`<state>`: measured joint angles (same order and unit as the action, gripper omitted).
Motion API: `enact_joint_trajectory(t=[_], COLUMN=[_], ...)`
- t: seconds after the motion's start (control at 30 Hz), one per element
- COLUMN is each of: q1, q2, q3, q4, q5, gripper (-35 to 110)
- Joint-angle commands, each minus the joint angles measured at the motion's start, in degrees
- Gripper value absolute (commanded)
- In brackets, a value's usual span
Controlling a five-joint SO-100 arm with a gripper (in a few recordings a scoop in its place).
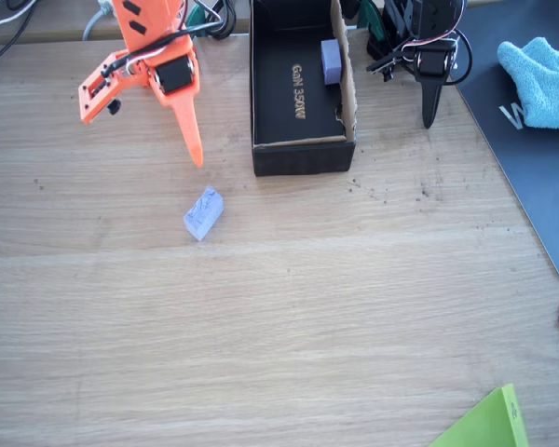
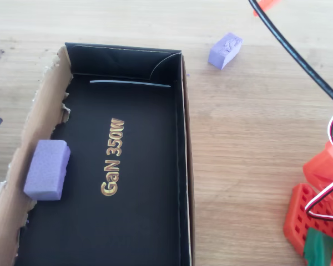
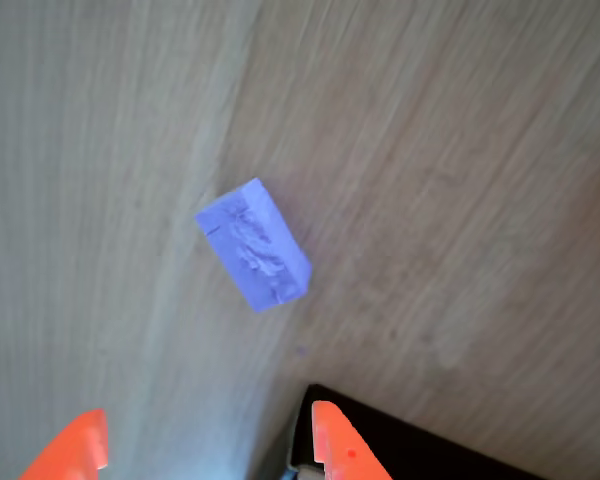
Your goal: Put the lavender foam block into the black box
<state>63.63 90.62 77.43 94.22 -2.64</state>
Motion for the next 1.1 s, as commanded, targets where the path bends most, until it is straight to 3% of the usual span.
enact_joint_trajectory(t=[0.0, 0.3, 0.67, 1.07], q1=[-0.7, -1.2, -1.2, -1.2], q2=[-1.0, -0.5, 1.0, -1.2], q3=[-1.6, -1.4, -0.6, -1.1], q4=[-3.0, -1.9, 8.1, 9.8], q5=[-3.6, -6.0, 14.5, 19.4], gripper=[23, 25, 31, 29])
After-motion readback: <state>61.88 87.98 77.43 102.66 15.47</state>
